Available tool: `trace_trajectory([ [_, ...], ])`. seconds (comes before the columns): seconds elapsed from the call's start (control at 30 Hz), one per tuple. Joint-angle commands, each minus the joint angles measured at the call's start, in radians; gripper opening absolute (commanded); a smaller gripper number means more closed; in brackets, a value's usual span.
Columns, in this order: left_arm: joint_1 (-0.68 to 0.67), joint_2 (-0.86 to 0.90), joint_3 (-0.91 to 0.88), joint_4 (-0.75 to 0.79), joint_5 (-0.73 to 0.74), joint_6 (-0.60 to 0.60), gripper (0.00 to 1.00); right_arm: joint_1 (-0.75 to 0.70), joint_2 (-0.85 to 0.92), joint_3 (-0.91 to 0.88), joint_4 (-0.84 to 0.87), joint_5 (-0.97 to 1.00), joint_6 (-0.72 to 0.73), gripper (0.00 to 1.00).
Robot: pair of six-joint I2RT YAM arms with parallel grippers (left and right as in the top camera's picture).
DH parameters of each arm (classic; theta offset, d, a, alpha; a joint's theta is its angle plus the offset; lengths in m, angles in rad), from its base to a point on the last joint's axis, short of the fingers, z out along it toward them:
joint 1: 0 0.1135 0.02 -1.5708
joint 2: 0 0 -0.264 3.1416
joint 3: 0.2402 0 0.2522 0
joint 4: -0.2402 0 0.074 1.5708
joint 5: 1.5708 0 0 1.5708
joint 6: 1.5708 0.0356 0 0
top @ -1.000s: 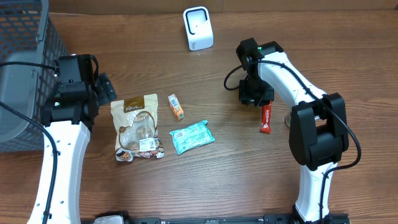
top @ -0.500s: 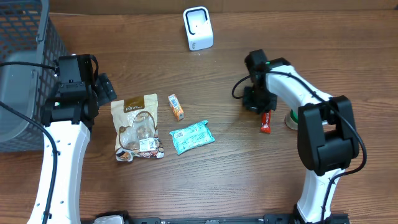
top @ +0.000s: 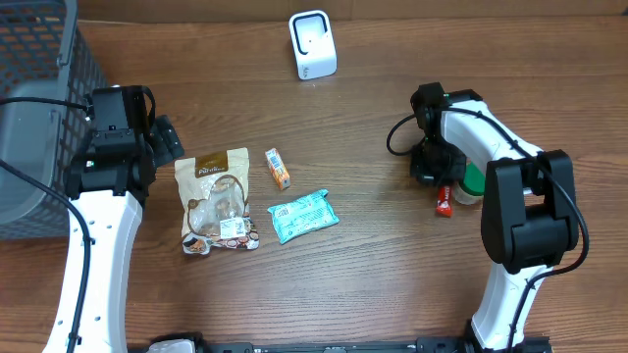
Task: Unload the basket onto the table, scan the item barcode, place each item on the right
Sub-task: 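Release the stick and move the right gripper over the teal pack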
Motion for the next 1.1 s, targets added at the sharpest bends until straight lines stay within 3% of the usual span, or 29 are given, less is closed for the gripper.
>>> trace_trajectory([
  [0.0,0.000,0.002,0.012,0.000,-0.016,0.001,1.00,-0.010,0.046,-0.039,-0.007,0.114,0.001,0.22],
  [0.07,0.000,0.002,0.012,0.000,-0.016,0.001,1.00,-0.010,0.046,-0.038,-0.008,0.101,0.006,0.22],
  [0.3,0.000,0.002,0.012,0.000,-0.016,0.001,1.00,0.030,-0.006,-0.036,0.079,-0.274,-0.079,0.19],
  [0.5,0.000,0.002,0.012,0.000,-0.016,0.001,1.00,0.164,-0.209,-0.036,0.146,-0.443,-0.079,0.24],
  [0.63,0.000,0.002,0.012,0.000,-0.016,0.001,1.00,0.308,-0.269,-0.037,0.182,-0.433,-0.087,0.72],
  [0.67,0.000,0.002,0.012,0.000,-0.016,0.001,1.00,0.335,-0.263,-0.037,0.185,-0.425,-0.087,0.77],
  [0.87,0.000,0.002,0.012,0.000,-0.016,0.001,1.00,0.437,-0.257,-0.065,0.215,-0.365,-0.086,0.96],
  [1.07,0.000,0.002,0.012,0.000,-0.016,0.001,1.00,0.450,-0.253,-0.142,0.294,-0.297,-0.087,1.00],
])
